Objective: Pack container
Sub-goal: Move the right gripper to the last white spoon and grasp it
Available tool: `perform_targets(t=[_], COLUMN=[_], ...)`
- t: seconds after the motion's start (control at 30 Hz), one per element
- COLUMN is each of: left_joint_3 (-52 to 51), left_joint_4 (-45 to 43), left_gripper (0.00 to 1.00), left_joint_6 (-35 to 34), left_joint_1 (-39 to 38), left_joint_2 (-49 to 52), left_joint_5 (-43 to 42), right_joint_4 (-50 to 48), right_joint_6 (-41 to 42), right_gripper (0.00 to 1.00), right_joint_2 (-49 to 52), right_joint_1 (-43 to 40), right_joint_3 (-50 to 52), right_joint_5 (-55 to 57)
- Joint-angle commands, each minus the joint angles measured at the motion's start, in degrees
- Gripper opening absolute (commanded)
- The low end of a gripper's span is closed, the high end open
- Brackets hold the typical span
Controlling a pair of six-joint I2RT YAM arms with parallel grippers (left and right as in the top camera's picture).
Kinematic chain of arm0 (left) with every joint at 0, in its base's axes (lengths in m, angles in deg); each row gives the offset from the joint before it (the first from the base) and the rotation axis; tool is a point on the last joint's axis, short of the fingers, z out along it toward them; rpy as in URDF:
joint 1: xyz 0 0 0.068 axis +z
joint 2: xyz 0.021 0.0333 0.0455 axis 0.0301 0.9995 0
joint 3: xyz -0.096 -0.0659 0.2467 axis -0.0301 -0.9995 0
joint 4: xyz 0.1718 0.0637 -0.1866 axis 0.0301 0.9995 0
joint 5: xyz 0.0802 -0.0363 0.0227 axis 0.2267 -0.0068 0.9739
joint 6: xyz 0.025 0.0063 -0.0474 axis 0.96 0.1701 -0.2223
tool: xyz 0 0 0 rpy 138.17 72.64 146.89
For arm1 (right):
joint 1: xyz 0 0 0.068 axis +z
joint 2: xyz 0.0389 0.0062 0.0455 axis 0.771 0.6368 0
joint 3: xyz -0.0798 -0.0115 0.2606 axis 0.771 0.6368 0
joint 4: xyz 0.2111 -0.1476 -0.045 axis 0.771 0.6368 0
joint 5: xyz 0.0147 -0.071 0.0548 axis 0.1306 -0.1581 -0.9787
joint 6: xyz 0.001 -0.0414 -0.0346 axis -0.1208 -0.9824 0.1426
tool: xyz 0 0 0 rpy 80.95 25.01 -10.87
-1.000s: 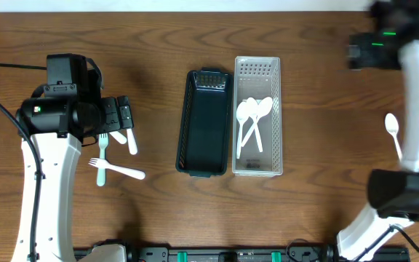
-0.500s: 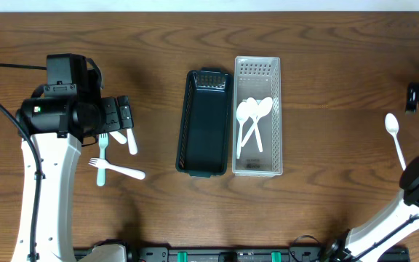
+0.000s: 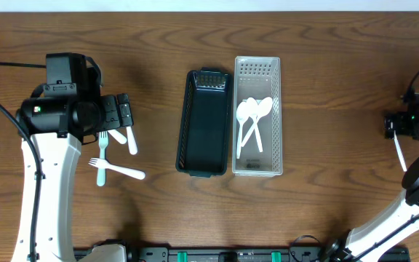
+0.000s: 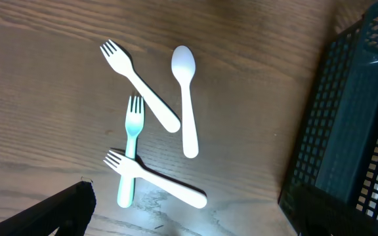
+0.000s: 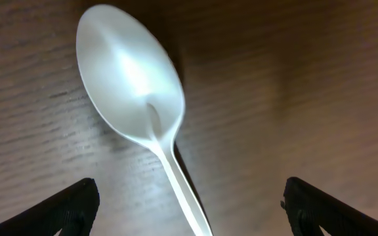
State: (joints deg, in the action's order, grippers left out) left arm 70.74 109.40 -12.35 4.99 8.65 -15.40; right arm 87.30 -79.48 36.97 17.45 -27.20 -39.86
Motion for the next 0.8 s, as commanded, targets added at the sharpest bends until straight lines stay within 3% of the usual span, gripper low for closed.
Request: perform_targets(t=[0.0,0.33,0.63,0.77], left_joint_3=[0.8,0.8,0.8,0.8], left_joint_4=[0.0,0.0,0.0,0.0], left_gripper=[0.98,0.98,0.98,0.98], left_joint_6=[-0.5,-0.5,-0.5,-0.5], left_joint_1=[0.2,0.2,0.2,0.2], left_joint_2=[0.1,0.1,0.1,0.1], left_joint_5=[0.1,0.1,0.0,0.0], right_joint_4=[-2.1,-7.6,-7.9,-7.7], right_joint_6=[-1.8,-2.1,-2.0,-2.0], right_gripper=[0.93,0.92,0.55,0.44], right_joint_2=[0.3,0.3,0.3,0.3], right_joint_1=[-0.3,-0.3,-0.4,-0.4], right_joint_3=[3.0,8.9,9.2,9.2], right_joint_5=[-3.8,-8.1,-9.6,-9.8])
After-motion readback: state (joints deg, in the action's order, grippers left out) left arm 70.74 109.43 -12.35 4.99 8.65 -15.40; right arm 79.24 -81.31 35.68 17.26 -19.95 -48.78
